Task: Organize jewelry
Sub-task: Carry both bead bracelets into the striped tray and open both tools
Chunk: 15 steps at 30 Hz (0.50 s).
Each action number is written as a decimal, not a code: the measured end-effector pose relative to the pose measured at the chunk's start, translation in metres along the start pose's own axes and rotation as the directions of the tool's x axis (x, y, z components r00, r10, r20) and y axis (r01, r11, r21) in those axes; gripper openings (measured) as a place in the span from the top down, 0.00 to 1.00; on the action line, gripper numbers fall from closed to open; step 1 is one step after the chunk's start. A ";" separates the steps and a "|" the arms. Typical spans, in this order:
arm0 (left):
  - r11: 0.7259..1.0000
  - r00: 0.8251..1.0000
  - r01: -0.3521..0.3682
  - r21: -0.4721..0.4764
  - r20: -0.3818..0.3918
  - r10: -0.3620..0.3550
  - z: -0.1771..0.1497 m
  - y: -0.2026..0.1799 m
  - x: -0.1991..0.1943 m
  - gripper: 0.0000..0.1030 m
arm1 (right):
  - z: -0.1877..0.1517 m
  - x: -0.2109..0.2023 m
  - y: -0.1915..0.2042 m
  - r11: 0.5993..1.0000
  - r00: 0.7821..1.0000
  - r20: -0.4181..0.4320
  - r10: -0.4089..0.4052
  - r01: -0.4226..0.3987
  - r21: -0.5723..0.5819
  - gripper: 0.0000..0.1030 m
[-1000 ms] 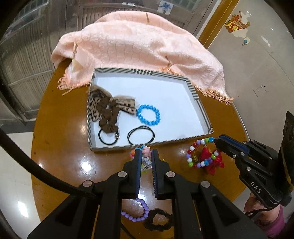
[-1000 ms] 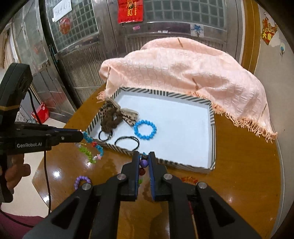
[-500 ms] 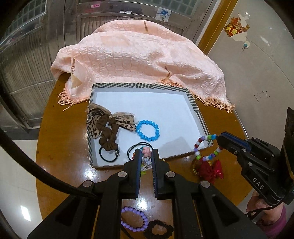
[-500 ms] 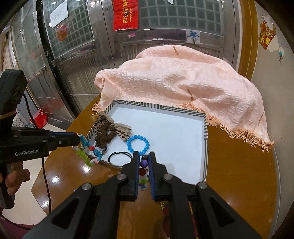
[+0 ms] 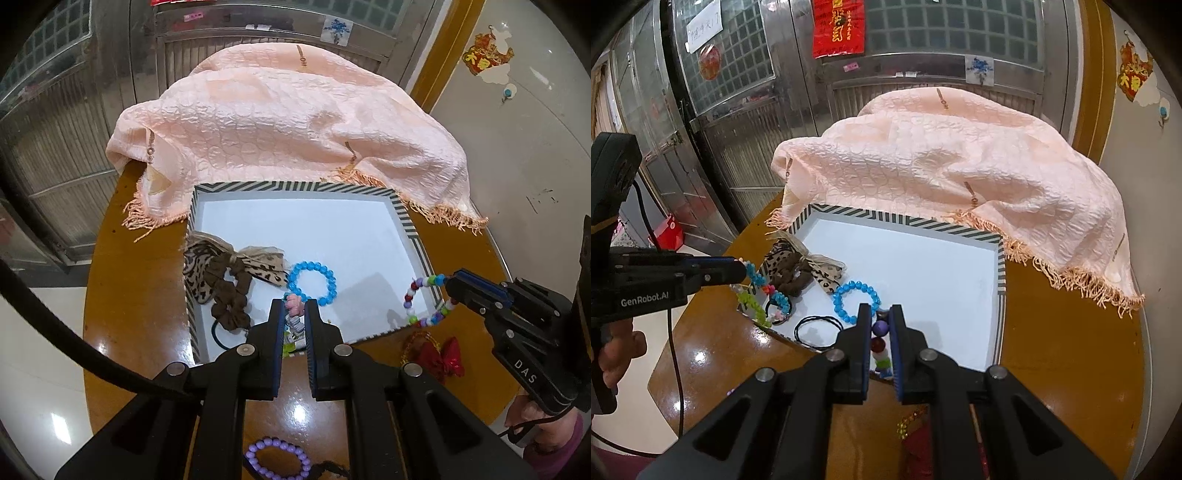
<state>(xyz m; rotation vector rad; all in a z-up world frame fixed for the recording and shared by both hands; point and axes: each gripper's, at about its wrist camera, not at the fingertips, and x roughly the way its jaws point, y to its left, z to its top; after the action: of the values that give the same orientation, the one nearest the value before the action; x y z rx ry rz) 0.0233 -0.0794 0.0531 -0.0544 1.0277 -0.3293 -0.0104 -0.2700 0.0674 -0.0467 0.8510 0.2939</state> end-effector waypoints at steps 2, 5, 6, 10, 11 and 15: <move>1.000 1.000 -0.003 -0.002 0.002 0.003 0.005 0.002 0.001 0.89 | 0.002 0.003 -0.001 1.000 1.000 -0.004 0.005 -0.005 0.000 0.91; 1.000 1.000 -0.013 0.002 0.011 0.013 0.015 0.003 0.003 0.89 | 0.007 0.010 -0.002 1.000 1.000 -0.012 0.013 -0.013 -0.004 0.91; 1.000 1.000 -0.018 -0.001 0.014 0.018 0.021 0.005 0.004 0.89 | 0.008 0.013 -0.002 1.000 1.000 -0.015 0.015 -0.015 -0.007 0.91; 0.999 1.000 -0.027 -0.021 0.011 0.027 0.036 0.013 0.011 0.89 | 0.017 0.022 -0.001 0.999 0.999 -0.019 0.025 -0.026 -0.021 0.91; 0.999 0.999 -0.030 -0.024 0.011 0.031 0.039 0.014 0.012 0.89 | 0.019 0.024 -0.001 0.999 0.999 -0.020 0.029 -0.030 -0.024 0.91; 0.998 0.998 -0.065 -0.025 0.010 0.065 0.050 0.018 0.019 0.89 | 0.027 0.035 0.000 0.998 0.999 -0.031 0.040 -0.041 -0.036 0.91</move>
<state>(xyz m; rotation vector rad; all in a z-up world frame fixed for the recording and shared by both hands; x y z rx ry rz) 0.0796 -0.0730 0.0595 -0.0450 1.0210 -0.2572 0.0309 -0.2578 0.0592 -0.0685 0.8775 0.3481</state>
